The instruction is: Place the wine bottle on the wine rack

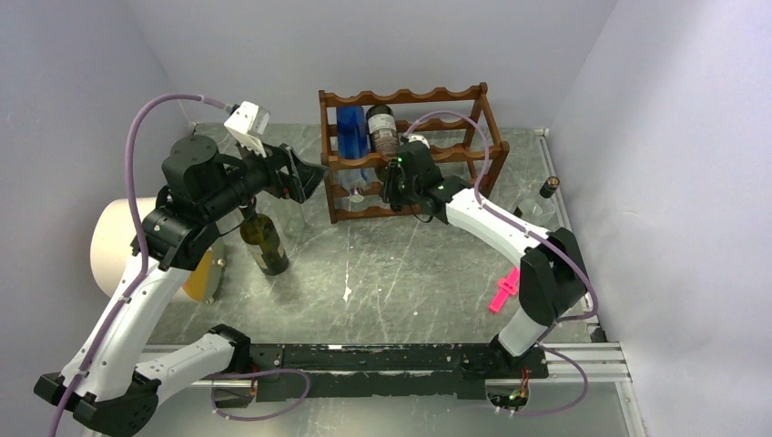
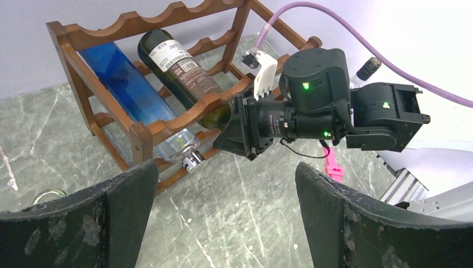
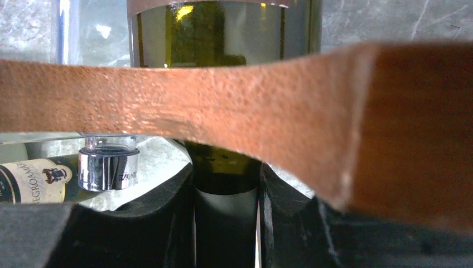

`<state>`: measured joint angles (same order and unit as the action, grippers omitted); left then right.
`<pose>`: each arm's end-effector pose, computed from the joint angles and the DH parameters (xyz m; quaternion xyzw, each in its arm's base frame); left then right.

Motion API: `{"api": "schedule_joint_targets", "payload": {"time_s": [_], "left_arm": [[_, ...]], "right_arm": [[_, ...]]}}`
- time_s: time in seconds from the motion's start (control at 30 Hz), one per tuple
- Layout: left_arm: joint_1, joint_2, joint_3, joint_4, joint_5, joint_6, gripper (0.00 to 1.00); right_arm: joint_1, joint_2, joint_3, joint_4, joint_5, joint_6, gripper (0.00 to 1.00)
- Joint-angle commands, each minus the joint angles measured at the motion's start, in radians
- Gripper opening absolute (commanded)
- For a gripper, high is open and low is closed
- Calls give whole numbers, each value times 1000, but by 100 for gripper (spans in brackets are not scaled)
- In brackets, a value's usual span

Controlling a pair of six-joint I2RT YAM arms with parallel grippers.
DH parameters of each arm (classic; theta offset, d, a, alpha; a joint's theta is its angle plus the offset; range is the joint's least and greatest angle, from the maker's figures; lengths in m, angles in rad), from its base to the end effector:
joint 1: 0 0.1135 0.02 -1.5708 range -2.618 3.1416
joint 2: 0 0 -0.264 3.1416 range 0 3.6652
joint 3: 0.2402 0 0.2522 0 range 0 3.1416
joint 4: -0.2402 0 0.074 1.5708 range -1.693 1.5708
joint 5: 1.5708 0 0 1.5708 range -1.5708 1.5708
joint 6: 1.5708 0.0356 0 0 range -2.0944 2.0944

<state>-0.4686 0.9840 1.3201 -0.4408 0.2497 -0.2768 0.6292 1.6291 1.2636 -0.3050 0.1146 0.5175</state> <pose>0.1684 -0.0951 0.4594 0.1536 0.7260 -0.3279 0.5847 0.3026 0.2152 0.2776 -0.0253 0.8989 0.1923 0.3929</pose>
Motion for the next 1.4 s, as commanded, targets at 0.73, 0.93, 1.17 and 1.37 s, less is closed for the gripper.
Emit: {"api": "schedule_joint_targets", "payload": {"time_s": [0.73,0.93,1.17,1.37], "left_arm": [[-3,-13,-12,-13,30,9,96],[-3,-20,-15,-16,28,7,96],[-3,-21,-15,-21,28,5,96],[-3,-22,-15,-24,28,4,96]], "right_arm": [[-21,56,101,91,28,44,0],[-22,104,145,72,55,22,4],[-21,102,117,139,83,-36,19],[-20,108,118,146,108,-62,27]]}}
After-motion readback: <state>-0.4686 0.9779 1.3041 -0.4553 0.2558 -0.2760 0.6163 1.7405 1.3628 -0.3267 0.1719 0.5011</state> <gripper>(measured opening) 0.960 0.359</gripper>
